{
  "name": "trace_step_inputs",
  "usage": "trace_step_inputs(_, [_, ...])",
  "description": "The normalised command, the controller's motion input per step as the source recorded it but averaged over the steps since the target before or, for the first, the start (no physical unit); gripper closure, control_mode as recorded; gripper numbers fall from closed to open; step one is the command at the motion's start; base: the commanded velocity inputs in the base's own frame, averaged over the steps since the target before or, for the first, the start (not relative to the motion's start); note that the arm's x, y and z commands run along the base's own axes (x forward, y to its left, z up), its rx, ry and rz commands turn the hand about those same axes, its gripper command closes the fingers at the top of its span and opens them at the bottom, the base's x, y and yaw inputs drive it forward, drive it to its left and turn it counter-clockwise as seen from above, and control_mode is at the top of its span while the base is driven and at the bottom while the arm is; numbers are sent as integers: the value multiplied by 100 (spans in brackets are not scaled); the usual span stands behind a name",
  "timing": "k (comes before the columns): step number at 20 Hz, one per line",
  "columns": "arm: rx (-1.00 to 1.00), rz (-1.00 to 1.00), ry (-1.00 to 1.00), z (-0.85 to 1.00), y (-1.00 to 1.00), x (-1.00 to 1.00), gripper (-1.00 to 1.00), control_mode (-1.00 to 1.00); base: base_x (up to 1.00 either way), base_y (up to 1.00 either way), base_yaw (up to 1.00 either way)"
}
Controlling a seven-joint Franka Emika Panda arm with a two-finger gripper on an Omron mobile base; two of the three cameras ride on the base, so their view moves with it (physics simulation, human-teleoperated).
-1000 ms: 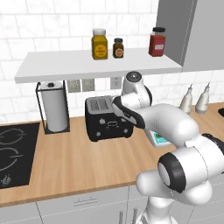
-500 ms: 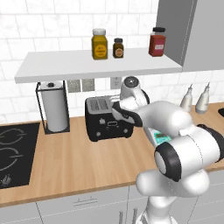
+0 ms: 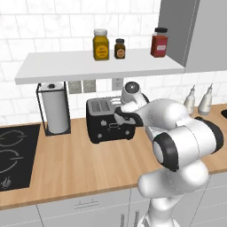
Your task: Start the toaster. Once the lever pops up, take the bread to the plate on the dining counter.
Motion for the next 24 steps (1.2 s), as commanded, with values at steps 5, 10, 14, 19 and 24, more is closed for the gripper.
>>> trace_step_inputs(5, [0,0,-6,-5,-4,30,-100,-100,0,0,0])
trace_step_inputs(10, [0,0,-1,-4,0,35,-100,-100,0,0,0])
trace_step_inputs(14, [0,0,0,0,0,30,-100,-100,0,0,0])
trace_step_inputs(19, [0,0,-2,0,0,3,100,-100,0,0,0])
trace_step_inputs(24, [0,0,-1,0,-4,0,100,-100,0,0,0])
